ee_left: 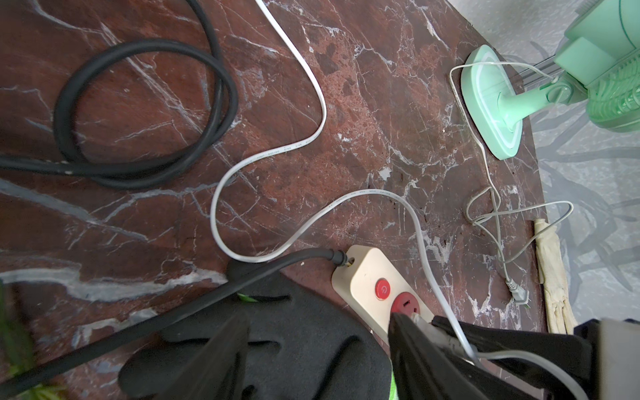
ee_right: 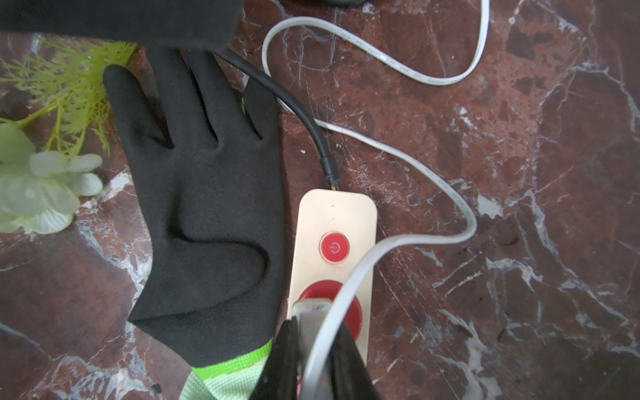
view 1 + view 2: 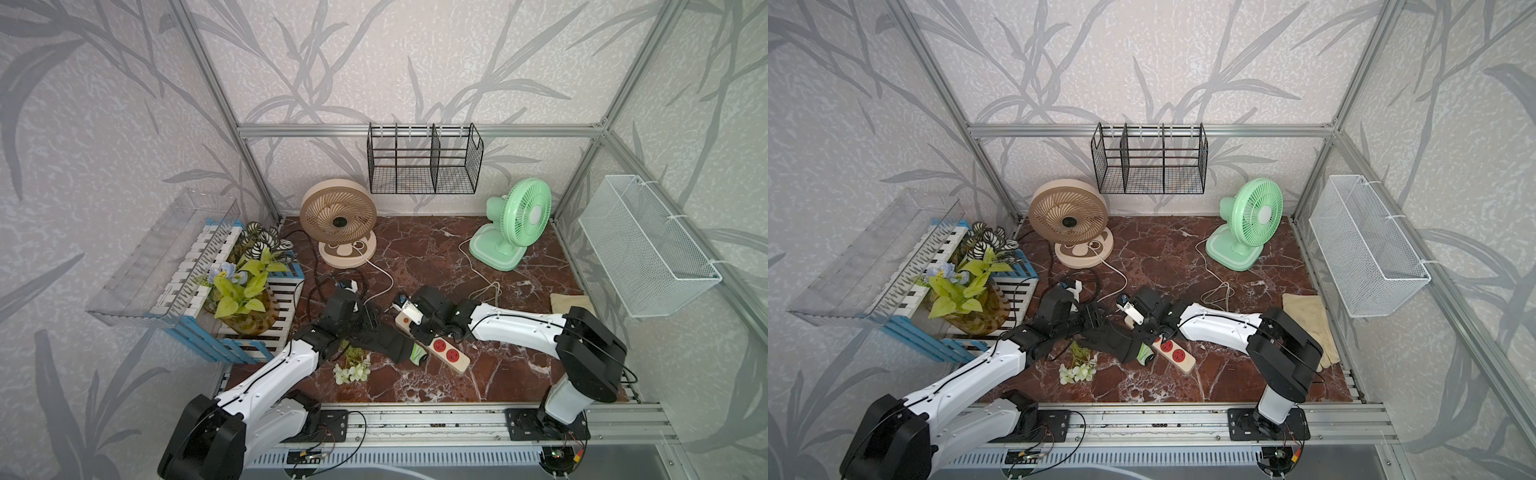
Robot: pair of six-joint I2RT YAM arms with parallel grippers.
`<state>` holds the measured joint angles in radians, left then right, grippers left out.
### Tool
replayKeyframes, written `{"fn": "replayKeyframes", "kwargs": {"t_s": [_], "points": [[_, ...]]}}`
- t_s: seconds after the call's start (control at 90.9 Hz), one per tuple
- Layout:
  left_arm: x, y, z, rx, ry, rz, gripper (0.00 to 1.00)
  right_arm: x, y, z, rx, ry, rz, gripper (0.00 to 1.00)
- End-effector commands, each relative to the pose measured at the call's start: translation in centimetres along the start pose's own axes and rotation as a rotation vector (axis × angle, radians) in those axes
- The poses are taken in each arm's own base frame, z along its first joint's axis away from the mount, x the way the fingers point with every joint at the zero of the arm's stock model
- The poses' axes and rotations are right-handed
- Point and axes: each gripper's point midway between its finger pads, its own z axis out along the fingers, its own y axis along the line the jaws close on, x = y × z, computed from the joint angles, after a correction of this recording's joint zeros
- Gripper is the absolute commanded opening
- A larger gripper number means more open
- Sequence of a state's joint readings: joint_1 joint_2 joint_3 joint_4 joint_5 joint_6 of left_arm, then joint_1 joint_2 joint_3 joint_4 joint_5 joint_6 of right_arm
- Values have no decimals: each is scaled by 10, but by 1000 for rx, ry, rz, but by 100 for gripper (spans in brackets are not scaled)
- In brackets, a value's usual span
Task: Plug the desk fan into the power strip
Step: Insert the plug into the socket.
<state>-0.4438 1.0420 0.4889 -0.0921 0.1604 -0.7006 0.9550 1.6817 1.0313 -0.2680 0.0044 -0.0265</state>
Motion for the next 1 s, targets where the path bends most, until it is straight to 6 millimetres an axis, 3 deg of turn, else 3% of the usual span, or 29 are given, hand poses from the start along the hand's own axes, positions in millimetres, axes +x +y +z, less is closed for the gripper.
{"fn": "replayKeyframes", "kwargs": {"t_s": [0.0,0.352,0.77,0.99], "points": [[3,3,-3,-4,1,1,68,86,27,15,-95,291,60,0],[4,1,1,19,0,-12,70,99,-6,14,28,341,154,0],[25,-13,16,138,90,-89,67,110,9,15,-48,346,144,0],[18,-10,35,99,89,-129,64,103,5,18,-20,320,156,0]]}}
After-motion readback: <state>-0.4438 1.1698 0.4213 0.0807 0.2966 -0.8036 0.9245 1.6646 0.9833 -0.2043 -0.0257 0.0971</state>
